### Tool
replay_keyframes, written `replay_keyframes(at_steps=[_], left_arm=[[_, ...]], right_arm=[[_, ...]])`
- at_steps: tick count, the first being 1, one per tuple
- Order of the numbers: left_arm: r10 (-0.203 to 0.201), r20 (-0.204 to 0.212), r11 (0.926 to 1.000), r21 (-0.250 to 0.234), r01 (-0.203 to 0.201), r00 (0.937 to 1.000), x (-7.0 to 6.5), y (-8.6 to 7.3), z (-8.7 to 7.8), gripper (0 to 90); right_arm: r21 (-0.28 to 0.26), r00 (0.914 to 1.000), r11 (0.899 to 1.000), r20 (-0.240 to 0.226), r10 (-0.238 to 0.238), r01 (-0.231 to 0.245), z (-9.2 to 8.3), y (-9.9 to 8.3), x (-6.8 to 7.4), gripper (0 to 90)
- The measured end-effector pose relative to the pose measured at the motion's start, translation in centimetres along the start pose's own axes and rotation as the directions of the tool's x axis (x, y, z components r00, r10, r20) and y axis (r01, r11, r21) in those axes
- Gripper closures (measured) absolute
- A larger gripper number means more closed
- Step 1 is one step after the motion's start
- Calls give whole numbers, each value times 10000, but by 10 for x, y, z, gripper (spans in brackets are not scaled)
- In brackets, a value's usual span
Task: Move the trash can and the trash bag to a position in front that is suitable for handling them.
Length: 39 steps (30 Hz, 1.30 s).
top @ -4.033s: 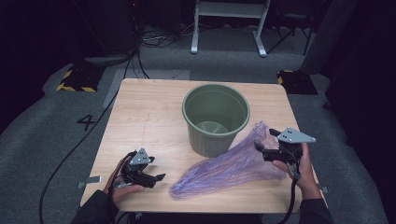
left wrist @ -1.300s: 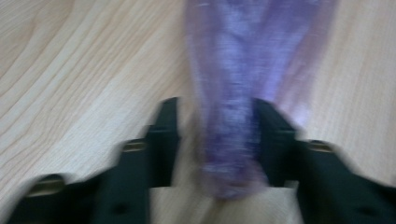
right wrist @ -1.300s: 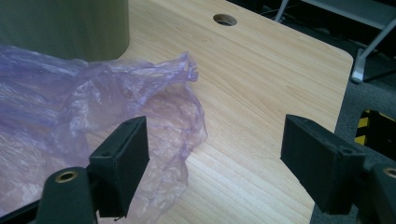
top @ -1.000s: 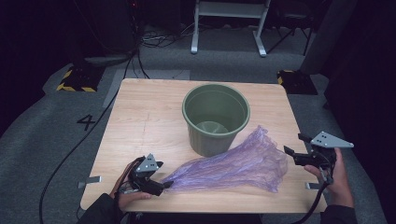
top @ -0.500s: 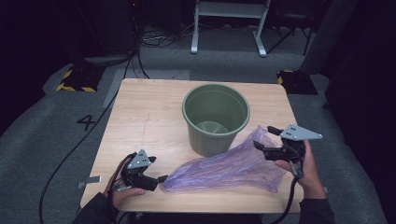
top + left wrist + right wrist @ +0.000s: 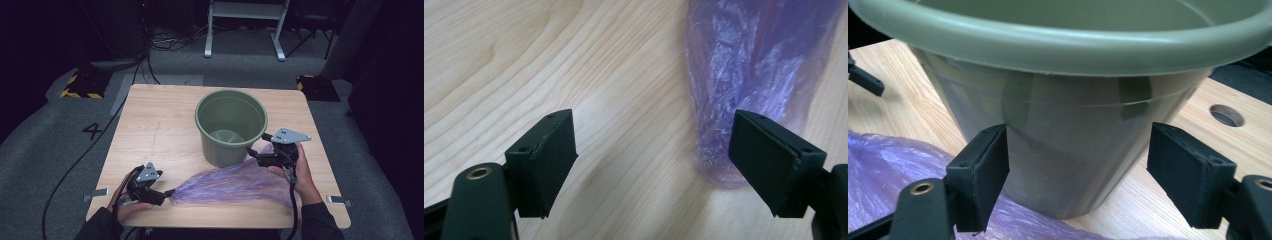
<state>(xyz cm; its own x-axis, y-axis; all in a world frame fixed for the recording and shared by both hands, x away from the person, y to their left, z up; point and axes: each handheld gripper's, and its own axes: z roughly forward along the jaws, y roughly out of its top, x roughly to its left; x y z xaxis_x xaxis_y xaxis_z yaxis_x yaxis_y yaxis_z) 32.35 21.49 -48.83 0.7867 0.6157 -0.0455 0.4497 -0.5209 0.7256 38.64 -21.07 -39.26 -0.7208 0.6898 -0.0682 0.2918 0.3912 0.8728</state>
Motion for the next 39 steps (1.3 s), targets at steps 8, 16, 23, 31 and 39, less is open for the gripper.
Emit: replay_keyframes(at_steps=[8,16,23,31,39], left_arm=[[-130,247,9999,-22,130,9996,3,-3,0,185],[102,742,9999,40,-105,9972,-8,0,6,190],[383,976,9989,238,-408,9945,-20,4,14,189],[594,831,9976,310,-621,9948,-35,9,24,204],[597,802,9977,279,-621,9950,-40,14,33,206]], right_arm=[[-3,9991,10000,421,-29,29,8,2,1,256],[-22,9961,9997,839,263,-262,-1,-4,-8,273],[347,9971,9994,756,-87,61,-31,-23,-1,254],[1022,9994,9946,264,-214,186,-54,-52,24,245],[1462,9989,9892,-440,187,-121,-41,-89,39,248]])
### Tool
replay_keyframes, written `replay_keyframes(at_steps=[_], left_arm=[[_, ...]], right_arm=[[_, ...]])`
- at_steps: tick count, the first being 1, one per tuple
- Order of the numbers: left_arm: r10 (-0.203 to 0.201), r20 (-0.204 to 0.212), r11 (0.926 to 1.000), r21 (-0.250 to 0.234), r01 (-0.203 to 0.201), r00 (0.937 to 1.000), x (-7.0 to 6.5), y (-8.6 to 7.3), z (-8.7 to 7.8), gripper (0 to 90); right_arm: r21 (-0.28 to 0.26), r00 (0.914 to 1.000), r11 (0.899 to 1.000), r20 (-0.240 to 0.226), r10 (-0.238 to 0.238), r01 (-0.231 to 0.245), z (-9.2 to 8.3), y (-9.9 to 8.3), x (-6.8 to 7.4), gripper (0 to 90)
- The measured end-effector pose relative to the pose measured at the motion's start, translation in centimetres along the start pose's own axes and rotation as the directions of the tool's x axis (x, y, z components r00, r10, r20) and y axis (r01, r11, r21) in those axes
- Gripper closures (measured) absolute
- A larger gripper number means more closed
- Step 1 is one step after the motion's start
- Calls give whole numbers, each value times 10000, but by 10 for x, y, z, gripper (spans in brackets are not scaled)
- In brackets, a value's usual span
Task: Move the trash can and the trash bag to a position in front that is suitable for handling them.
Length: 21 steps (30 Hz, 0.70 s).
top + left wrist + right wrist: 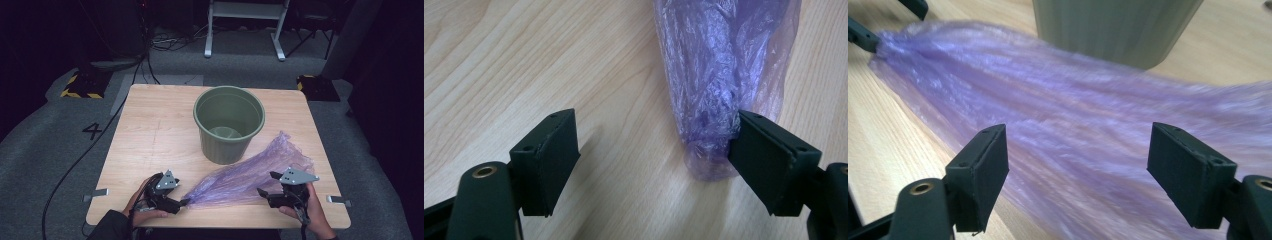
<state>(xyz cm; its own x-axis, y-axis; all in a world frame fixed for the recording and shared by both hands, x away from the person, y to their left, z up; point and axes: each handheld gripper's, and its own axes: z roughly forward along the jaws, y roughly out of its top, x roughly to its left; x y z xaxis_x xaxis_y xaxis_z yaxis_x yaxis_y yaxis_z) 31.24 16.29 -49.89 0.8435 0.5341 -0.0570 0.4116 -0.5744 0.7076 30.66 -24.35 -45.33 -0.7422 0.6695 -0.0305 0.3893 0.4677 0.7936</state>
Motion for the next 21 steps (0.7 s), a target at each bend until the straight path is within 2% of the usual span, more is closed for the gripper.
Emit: replay_keyframes(at_steps=[2,5,6,8,10,14,21], left_arm=[[87,8,10000,31,-87,10000,-1,2,3,207],[161,-61,9999,61,-161,9999,-1,5,8,208],[160,-31,9999,62,-160,9999,-1,7,9,211],[165,-36,9999,13,-165,9999,-1,9,12,212],[165,-2,9999,-47,-165,9999,-1,10,13,210],[187,53,9998,-110,-186,9998,-1,12,16,207],[295,169,9994,-160,-292,9994,0,19,23,208]], right_arm=[[-99,10000,9999,26,-56,56,10,-7,0,254],[147,9999,9999,164,-31,29,22,-14,-4,257],[215,9999,9998,152,47,-51,25,-16,-7,258],[359,9991,9993,408,95,-109,29,-19,-13,267],[277,9981,9987,466,404,-417,31,-22,-21,281],[320,9953,9963,569,785,-804,33,-28,-35,366],[571,9941,9948,728,802,-844,40,-31,-47,550]])
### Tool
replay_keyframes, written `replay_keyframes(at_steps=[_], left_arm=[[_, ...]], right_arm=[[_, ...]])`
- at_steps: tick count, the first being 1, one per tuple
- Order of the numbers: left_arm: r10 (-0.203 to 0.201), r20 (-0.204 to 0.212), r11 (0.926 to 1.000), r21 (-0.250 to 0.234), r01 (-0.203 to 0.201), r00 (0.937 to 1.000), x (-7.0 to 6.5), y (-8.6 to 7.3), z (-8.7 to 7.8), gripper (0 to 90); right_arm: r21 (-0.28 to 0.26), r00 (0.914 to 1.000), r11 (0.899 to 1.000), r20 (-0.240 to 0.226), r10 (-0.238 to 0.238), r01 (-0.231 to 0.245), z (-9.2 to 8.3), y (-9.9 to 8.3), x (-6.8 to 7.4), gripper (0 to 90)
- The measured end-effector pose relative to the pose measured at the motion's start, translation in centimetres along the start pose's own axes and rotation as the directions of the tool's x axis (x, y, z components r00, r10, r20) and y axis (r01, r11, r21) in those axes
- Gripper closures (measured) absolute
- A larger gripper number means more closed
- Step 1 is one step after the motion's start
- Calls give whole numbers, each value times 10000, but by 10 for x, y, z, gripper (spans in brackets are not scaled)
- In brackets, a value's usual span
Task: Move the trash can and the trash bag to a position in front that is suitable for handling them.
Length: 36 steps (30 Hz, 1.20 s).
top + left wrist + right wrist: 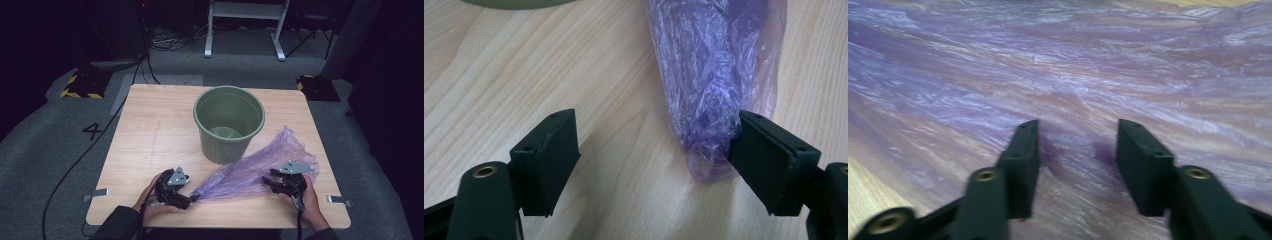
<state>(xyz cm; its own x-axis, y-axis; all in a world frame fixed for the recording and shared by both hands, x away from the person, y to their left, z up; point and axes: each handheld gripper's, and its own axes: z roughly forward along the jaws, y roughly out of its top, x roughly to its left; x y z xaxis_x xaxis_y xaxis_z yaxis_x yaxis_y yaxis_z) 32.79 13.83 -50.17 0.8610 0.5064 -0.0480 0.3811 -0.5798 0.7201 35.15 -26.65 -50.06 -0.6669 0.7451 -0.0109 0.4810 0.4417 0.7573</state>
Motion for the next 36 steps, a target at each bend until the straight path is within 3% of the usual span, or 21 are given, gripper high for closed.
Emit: replay_keyframes(at_steps=[4,8,20,23,29,31,36], left_arm=[[20,-22,10000,-3,-20,10000,3,3,3,206],[-20,29,9999,-125,20,10000,5,5,4,189],[12,-3,9993,-361,-12,10000,5,5,-9,162],[-14,-129,9994,-350,9,9999,7,1,-14,165],[-177,-590,9995,-270,161,9981,15,-10,-25,165],[-236,-724,9995,-229,220,9971,18,-13,-29,163],[-383,-950,9992,-158,369,9947,24,-21,-36,164]], right_arm=[[-62,9999,10000,-158,63,-64,1,1,-8,680],[-129,9998,9998,-97,168,-169,3,1,-18,754],[-29,9937,9985,983,538,-538,11,10,-57,767],[-105,9920,9987,1161,504,-495,11,12,-63,710],[-802,9920,9939,944,832,-757,1,15,-60,435],[-981,9929,9919,792,884,-805,-2,18,-56,312],[-1831,9968,9819,534,589,-482,-14,29,-38,223]])
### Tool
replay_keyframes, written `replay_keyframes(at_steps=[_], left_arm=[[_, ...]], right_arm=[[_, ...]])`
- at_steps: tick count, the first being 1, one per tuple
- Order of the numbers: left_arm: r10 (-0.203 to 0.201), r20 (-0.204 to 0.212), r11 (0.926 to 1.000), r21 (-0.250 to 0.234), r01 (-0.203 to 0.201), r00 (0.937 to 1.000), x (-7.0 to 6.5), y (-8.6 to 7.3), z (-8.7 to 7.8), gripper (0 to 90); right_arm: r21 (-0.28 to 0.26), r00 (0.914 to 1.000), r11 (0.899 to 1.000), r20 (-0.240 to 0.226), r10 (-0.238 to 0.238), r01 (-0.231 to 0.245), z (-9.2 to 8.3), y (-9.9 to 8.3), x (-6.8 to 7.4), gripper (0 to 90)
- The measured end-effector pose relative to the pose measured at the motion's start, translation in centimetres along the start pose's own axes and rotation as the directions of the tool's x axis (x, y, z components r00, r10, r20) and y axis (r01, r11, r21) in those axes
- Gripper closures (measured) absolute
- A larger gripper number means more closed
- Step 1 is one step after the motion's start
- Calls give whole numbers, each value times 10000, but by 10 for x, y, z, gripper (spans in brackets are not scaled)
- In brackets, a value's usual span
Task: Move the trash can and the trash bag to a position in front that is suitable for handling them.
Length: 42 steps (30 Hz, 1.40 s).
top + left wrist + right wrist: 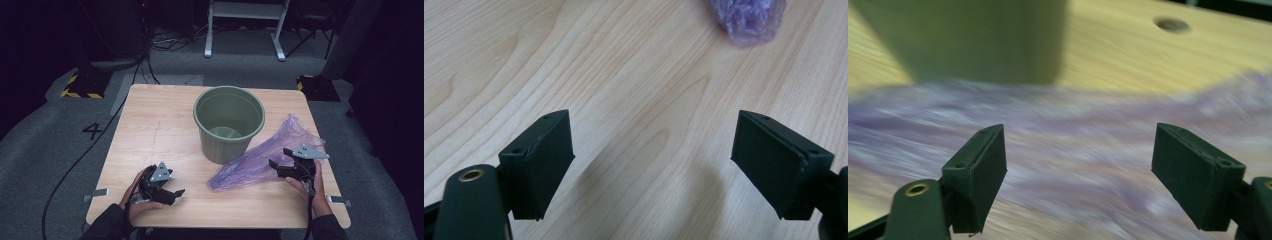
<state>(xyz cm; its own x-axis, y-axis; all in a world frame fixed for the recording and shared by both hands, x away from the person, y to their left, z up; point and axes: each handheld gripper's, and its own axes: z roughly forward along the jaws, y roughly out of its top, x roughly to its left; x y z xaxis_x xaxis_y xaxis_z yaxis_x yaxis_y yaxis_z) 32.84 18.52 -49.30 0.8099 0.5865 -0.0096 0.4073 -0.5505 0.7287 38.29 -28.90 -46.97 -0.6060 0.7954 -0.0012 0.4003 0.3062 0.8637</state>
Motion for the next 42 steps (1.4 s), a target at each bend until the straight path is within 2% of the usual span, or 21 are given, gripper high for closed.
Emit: replay_keyframes(at_steps=[1,5,8,9,11,13,18,23,30,33,38,42], left_arm=[[-42,-25,10000,44,42,10000,1,-1,-1,163],[-47,-113,9996,279,50,9999,4,-7,-2,163],[-137,-149,9994,308,142,9998,7,-11,-3,162],[-187,-160,9993,309,192,9997,8,-12,-4,162],[-252,-148,9993,257,255,9996,9,-14,-5,162],[-302,-152,9991,283,306,9994,11,-16,-6,161],[-316,-141,9988,362,321,9994,12,-17,-5,160],[-220,-151,9990,390,225,9996,12,-16,-4,160],[-121,-100,9997,232,123,9999,12,-16,-1,148],[-15,-70,9997,245,16,10000,13,-16,-1,143],[-43,-85,9997,260,45,10000,13,-15,0,137],[-71,-119,9996,265,75,9999,13,-14,1,135]], right_arm=[[-126,9996,9998,-249,-133,130,-1,3,5,216],[-37,9972,9988,-568,-484,483,8,10,22,197],[498,9960,9962,-576,-688,717,22,10,30,190],[796,9964,9939,-443,-724,758,28,9,31,187],[1101,9967,9911,-387,-714,753,33,6,31,186],[1327,9983,9897,-329,-491,530,36,1,28,187],[1529,9997,9880,45,-225,215,34,-8,21,188],[2073,9985,9782,511,-213,103,38,-15,17,183],[2079,9991,9779,385,159,-235,41,-16,9,166],[1961,9994,9804,302,151,-207,41,-15,7,261],[1643,9993,9861,316,179,-229,40,-14,6,570],[1590,9999,9873,126,-35,15,41,-13,8,733]])
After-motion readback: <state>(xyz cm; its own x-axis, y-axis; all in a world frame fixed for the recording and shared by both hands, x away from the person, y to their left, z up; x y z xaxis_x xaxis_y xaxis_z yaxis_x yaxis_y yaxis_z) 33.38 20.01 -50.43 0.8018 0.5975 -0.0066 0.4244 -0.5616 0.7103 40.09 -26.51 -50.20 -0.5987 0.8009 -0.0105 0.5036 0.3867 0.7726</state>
